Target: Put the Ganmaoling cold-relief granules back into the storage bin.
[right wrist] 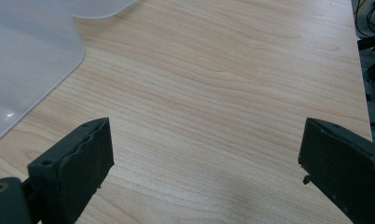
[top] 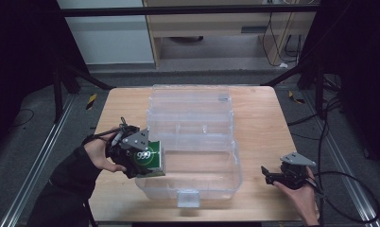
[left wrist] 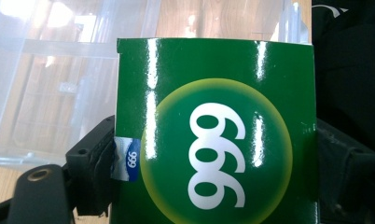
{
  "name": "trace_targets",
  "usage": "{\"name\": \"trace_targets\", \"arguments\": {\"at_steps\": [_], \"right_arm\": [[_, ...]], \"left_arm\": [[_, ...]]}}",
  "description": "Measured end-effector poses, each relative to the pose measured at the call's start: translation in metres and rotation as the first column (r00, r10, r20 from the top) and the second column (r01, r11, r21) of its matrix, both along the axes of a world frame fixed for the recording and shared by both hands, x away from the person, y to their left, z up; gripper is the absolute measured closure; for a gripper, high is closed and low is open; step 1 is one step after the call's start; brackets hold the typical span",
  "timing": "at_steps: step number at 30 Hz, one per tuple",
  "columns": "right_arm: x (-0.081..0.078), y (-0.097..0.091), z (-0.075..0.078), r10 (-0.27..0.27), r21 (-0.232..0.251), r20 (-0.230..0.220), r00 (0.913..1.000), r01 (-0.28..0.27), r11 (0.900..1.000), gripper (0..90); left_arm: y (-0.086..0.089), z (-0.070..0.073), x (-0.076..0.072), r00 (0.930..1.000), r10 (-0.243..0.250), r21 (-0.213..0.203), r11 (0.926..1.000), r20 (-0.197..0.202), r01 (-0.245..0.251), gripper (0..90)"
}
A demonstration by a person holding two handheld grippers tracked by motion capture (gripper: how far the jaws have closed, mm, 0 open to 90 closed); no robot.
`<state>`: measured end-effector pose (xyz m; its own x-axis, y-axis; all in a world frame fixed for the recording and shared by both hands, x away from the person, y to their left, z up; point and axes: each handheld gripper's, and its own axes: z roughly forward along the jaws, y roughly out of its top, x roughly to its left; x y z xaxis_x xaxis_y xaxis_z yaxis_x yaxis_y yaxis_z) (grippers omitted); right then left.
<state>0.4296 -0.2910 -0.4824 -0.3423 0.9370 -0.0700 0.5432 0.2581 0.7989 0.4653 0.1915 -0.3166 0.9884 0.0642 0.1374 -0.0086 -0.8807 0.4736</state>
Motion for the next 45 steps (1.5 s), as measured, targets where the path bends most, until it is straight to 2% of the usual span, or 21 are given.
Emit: {"name": "trace_targets", "arguments": {"at_steps": [16, 30, 35, 37, 39, 44, 45], "right_arm": [[0.000, 0.001, -0.001, 0.005, -0.004, -0.005, 1.0000, -0.005, 1.0000, 3.6], [0.001, 0.001, -0.002, 0.008, -0.012, -0.008, 0.9999, -0.008, 0.9999, 3.6], [0.001, 0.001, -0.002, 0.009, -0.010, -0.010, 0.9999, -0.009, 0.9999, 3.5], [0.001, 0.001, -0.002, 0.008, -0.010, -0.014, 0.9999, -0.009, 0.9999, 3.5], [0.001, 0.001, -0.002, 0.010, -0.009, -0.014, 0.9999, -0.010, 0.9999, 3.5], [0.001, 0.001, -0.003, 0.010, -0.009, -0.014, 0.9999, -0.010, 0.9999, 3.5], [0.001, 0.001, -0.003, 0.010, -0.009, -0.015, 0.9998, -0.010, 0.9999, 3.5]], "left_arm": [[-0.011, -0.024, 0.006, 0.9998, 0.001, 0.006, 1.0000, -0.019, -0.001, 15.1], [-0.013, -0.045, 0.008, 0.9991, 0.010, 0.026, 0.9996, -0.040, -0.009, 15.0], [-0.013, -0.053, 0.009, 0.9984, 0.020, 0.028, 0.9994, -0.053, -0.018, 15.1], [-0.012, -0.056, 0.007, 0.9962, 0.044, 0.038, 0.9984, -0.075, -0.041, 15.0], [-0.012, -0.058, 0.007, 0.9958, 0.047, 0.038, 0.9983, -0.079, -0.044, 15.0], [-0.013, -0.064, 0.008, 0.9960, 0.043, 0.040, 0.9984, -0.079, -0.040, 14.9], [-0.014, -0.067, 0.010, 0.9970, 0.025, 0.028, 0.9993, -0.073, -0.023, 14.9]]}}
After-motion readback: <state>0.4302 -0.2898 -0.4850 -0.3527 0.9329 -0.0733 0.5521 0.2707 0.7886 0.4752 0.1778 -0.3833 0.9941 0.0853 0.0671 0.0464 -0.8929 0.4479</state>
